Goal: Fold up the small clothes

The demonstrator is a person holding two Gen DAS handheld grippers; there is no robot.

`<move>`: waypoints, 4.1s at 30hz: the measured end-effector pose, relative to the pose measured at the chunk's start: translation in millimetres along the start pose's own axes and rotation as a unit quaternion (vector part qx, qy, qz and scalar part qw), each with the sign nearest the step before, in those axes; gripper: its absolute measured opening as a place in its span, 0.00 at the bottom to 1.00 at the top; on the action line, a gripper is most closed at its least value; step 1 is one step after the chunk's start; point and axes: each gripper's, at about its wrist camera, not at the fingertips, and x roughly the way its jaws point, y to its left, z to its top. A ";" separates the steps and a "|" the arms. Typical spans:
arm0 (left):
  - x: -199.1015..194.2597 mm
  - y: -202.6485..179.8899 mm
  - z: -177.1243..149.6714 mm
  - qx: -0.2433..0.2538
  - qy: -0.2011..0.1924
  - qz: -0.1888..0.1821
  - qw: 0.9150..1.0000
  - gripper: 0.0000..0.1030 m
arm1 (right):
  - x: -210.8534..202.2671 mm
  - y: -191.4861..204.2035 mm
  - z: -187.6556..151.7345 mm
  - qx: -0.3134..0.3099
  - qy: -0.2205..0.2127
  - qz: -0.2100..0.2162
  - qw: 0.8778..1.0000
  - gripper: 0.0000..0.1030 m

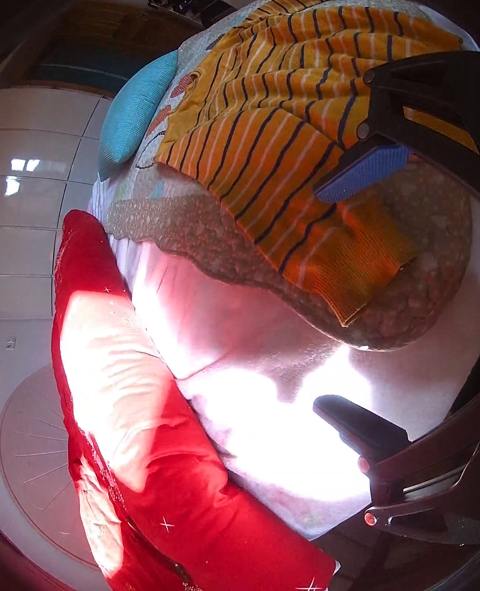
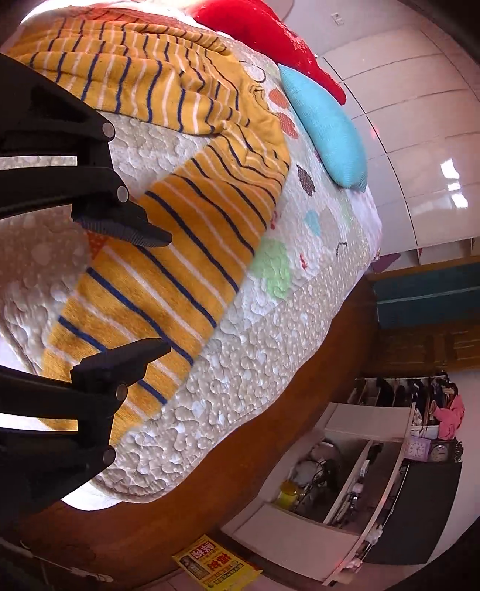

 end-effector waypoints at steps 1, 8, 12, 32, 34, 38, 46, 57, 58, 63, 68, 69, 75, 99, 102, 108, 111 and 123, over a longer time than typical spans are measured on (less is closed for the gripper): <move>10.8 2.2 2.7 0.001 0.007 -0.003 1.000 1.00 | -3.7 7.7 -6.0 -0.008 0.002 0.004 1.000 0.54; 67.5 -1.3 8.3 -0.001 0.087 -0.061 0.994 0.32 | -7.0 56.7 -39.4 -0.069 0.023 0.013 0.997 0.54; 50.7 8.1 26.1 -0.007 0.060 -0.059 0.996 0.11 | -1.6 77.6 -47.3 -0.086 0.037 0.022 0.995 0.54; -15.7 -30.6 -28.8 -0.007 0.071 -0.208 0.975 0.56 | 16.1 125.4 -100.5 -0.013 0.135 0.272 0.953 0.58; -11.2 -55.6 -40.7 0.012 0.087 -0.221 0.971 0.56 | 15.2 124.7 -106.5 -0.013 0.138 0.284 0.949 0.62; 2.2 -90.9 -54.9 0.037 0.118 -0.237 0.964 0.63 | 10.0 127.0 -118.0 -0.028 0.144 0.297 0.943 0.63; 3.1 -105.2 -56.9 0.032 0.131 -0.200 0.971 0.10 | 3.9 156.8 -144.9 -0.046 0.133 0.323 0.936 0.22; -62.5 -85.4 -69.7 -0.009 0.097 -0.186 0.978 0.06 | -26.8 87.2 -140.1 0.020 0.136 0.354 0.925 0.08; -65.8 -83.0 -75.7 -0.010 0.097 -0.180 0.979 0.03 | -29.2 81.8 -143.2 0.022 0.137 0.351 0.926 0.08; -71.2 -76.7 -96.9 0.018 0.089 -0.141 0.986 0.01 | -33.0 66.9 -161.1 0.018 0.144 0.326 0.934 0.05; -101.8 -72.4 -91.0 0.053 0.025 -0.136 0.989 0.35 | -39.1 16.0 -130.5 0.069 0.064 0.268 0.959 0.16; -104.9 -72.9 -87.9 0.051 0.015 -0.138 0.989 0.47 | -31.9 5.1 -123.1 0.086 0.054 0.251 0.963 0.27; -111.1 -90.1 -75.2 0.040 0.005 -0.191 0.981 0.62 | 19.5 -62.5 -95.4 0.230 0.046 0.233 0.944 0.36; -84.3 -111.9 -58.0 0.022 0.039 -0.220 0.975 0.62 | -0.6 -124.1 67.2 0.234 -0.073 0.087 0.965 0.06; -81.3 -98.3 -58.5 0.007 0.037 -0.225 0.974 0.62 | 0.0 -45.6 96.1 0.155 -0.068 0.114 0.979 0.06; -78.7 -52.5 -62.9 -0.024 0.018 -0.207 0.978 0.63 | 21.4 166.3 121.1 -0.009 -0.027 0.211 0.977 0.06; -76.5 -20.9 -66.2 -0.050 0.011 -0.194 0.980 0.64 | 44.9 270.3 107.9 -0.075 0.011 0.240 0.968 0.06; -65.5 83.7 -94.5 -0.158 0.012 -0.163 0.974 0.66 | 137.9 480.5 -12.7 -0.277 0.111 0.203 0.933 0.17</move>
